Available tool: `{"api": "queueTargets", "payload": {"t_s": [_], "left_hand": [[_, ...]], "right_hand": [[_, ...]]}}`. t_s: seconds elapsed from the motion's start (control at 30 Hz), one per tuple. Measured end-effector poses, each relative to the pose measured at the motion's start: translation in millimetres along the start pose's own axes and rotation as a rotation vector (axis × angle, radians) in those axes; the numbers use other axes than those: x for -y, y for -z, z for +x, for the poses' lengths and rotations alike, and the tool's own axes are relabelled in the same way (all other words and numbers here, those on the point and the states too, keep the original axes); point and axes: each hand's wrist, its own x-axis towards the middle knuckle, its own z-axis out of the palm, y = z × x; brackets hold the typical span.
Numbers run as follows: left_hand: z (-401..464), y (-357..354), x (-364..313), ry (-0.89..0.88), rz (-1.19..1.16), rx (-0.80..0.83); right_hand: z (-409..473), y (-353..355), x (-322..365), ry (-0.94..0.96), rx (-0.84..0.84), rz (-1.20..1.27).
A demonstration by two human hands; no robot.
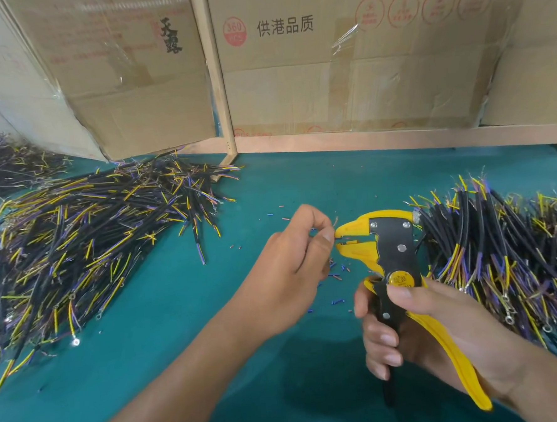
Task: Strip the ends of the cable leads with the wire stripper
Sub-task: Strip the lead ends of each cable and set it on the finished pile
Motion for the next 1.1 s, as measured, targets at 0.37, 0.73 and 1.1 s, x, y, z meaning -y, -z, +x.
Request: {"api": "queueTargets", "payload": {"t_s": [0.37,0.73,1.1], "left_hand": [[-2.8,-7.1,-1.3,-0.004,-0.051,0.001],[0.3,0.4,7.5,-0.120,0.079,0.008],[14.6,42.7,24.2,-0.029,-0.095,-0.210]], "right_hand": [[7.8,-14.2,2.3,-0.060,0.081,0.291],[6.5,-11.6,10.8,-0.050,0.048,0.253],[12.5,18.0,22.1,0.161,0.073,0.445]]}}
